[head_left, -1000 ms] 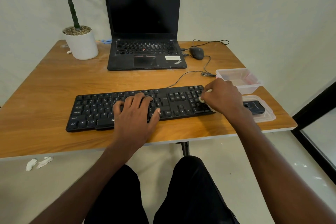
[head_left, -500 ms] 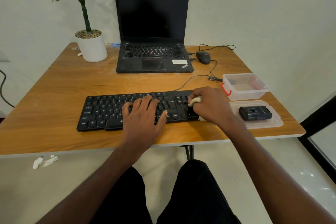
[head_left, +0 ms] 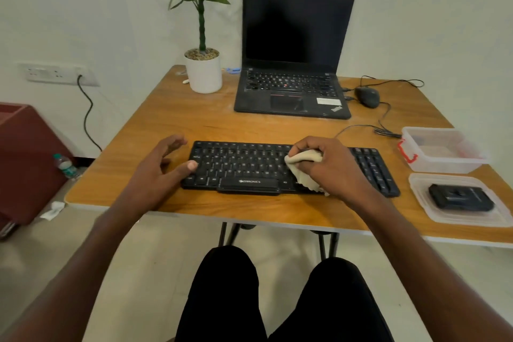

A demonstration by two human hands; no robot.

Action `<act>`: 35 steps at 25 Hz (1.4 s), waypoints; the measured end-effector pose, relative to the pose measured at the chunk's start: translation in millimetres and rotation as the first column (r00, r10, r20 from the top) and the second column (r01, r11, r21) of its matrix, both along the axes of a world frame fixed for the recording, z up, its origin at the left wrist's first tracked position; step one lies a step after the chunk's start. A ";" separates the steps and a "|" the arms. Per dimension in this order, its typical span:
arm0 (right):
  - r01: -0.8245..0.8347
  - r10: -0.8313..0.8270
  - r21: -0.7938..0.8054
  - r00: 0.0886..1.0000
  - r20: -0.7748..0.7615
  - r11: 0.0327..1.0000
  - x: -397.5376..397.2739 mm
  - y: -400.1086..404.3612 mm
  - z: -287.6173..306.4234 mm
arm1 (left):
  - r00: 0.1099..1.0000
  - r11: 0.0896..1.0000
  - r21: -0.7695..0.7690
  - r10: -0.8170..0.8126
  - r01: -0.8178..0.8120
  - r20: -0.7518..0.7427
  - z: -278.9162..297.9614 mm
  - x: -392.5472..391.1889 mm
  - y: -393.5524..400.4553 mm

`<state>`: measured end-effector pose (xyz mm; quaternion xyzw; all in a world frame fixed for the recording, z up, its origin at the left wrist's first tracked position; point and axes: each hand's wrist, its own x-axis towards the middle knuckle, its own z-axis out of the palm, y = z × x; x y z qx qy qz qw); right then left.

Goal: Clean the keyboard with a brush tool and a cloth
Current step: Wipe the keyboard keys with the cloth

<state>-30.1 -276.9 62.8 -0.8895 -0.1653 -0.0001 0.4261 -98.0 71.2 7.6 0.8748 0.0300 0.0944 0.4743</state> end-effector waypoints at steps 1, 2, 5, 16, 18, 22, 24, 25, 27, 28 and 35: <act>-0.037 0.038 0.038 0.998 -0.041 0.999 0.5 10.8 -1.1 | 0.999 0.999 -0.037 -0.039 0.037 -0.036 -0.9 1.1 4.4; -0.075 0.081 0.074 0.994 -0.076 0.994 0.7 21.4 -1.6 | 0.992 0.996 -0.029 -0.083 0.081 -0.091 -1.4 3.4 6.5; -0.204 0.219 0.120 0.968 -0.123 0.972 4.2 52.9 0.4 | 0.956 0.979 0.060 -0.178 0.197 -0.232 -1.5 10.2 6.9; -0.433 0.432 -0.103 0.901 -0.032 0.896 22.1 172.1 0.7 | 0.973 0.948 0.271 -0.115 0.169 -0.202 -2.8 17.6 8.8; -0.455 0.477 -0.240 0.878 0.041 0.857 22.5 183.8 0.4 | 0.976 0.950 0.273 -0.100 0.153 -0.195 -4.2 17.8 8.4; -0.363 0.483 -0.557 0.872 0.078 0.747 20.8 176.4 10.8 | 0.979 0.928 0.354 -0.051 0.119 -0.195 -2.4 17.8 3.1; -0.342 0.449 -0.631 0.893 0.011 0.696 22.7 169.8 22.8 | 0.980 0.921 0.373 -0.042 0.114 -0.197 -0.7 17.6 0.7; -0.336 0.439 -0.657 0.899 -0.009 0.675 21.7 169.6 27.5 | 0.979 0.920 0.374 -0.042 0.117 -0.201 0.1 16.8 0.2; -0.318 0.453 -0.691 0.891 0.017 0.650 15.8 174.7 31.4 | 0.977 0.920 0.371 -0.046 0.123 -0.209 0.6 15.9 0.1; -0.311 0.468 -0.696 0.883 0.041 0.647 12.2 177.1 31.5 | 0.977 0.921 0.369 -0.050 0.125 -0.207 0.4 15.6 0.4; -0.211 0.368 -0.699 0.926 0.079 0.683 12.8 174.2 30.0 | 0.978 0.928 0.351 -0.052 0.122 -0.202 -1.1 15.7 2.9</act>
